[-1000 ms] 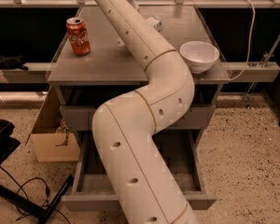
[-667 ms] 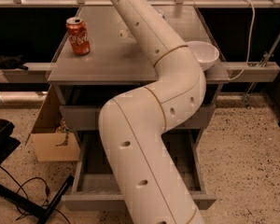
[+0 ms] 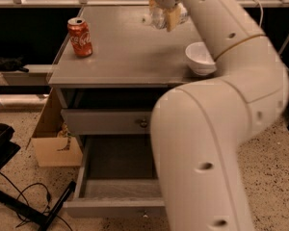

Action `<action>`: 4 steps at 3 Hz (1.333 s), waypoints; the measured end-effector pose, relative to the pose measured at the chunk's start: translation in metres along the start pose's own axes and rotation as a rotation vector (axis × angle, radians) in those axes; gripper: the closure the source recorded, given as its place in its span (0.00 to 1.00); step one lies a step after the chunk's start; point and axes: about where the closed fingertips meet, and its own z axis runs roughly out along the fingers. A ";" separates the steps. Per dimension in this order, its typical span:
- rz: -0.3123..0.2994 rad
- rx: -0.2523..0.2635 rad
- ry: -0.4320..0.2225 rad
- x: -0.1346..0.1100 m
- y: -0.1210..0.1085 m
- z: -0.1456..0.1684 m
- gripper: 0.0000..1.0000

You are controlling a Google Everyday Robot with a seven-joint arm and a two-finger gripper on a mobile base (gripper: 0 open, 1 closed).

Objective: Place blue plastic bottle into middle drawer

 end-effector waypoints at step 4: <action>0.247 0.711 -0.462 -0.142 0.071 -0.199 1.00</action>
Offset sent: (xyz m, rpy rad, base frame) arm -0.2538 -0.1045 -0.1013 0.6094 -0.1041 -0.1131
